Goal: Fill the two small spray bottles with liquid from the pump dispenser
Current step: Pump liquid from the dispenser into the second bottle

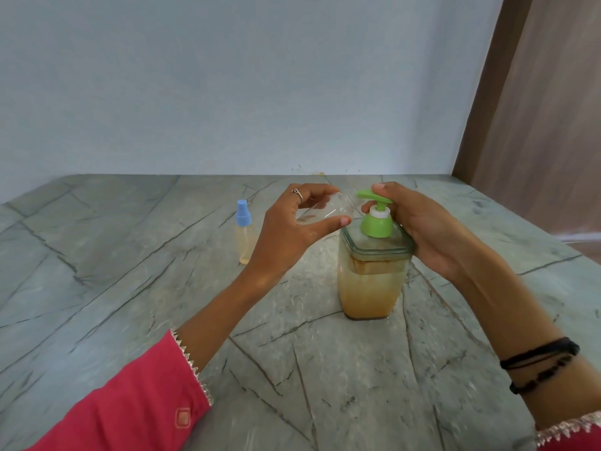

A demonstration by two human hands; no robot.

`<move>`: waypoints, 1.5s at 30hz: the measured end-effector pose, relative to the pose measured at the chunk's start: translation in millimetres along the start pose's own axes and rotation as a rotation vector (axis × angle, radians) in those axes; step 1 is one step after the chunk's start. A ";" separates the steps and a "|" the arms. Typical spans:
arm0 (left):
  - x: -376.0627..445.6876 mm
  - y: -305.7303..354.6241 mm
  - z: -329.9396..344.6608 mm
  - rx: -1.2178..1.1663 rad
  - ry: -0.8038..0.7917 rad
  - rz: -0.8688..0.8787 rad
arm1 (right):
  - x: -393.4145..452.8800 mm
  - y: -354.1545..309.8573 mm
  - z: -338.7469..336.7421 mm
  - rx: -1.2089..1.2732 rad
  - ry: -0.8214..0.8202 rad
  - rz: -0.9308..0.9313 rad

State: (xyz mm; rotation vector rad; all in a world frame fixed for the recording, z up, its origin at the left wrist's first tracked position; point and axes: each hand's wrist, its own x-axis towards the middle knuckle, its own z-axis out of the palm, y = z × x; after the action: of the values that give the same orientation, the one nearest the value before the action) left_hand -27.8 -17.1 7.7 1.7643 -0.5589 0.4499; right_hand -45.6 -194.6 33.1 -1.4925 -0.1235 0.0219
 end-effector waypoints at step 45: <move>-0.2 1.2 0.5 -0.013 0.010 0.017 | -7.0 44.2 18.5 -0.247 0.264 -0.768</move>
State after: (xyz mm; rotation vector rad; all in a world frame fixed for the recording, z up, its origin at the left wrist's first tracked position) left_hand -28.7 -17.8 8.4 1.7453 -0.5687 0.4652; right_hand -51.6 -173.4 -10.1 -1.5927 -0.4904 -0.8298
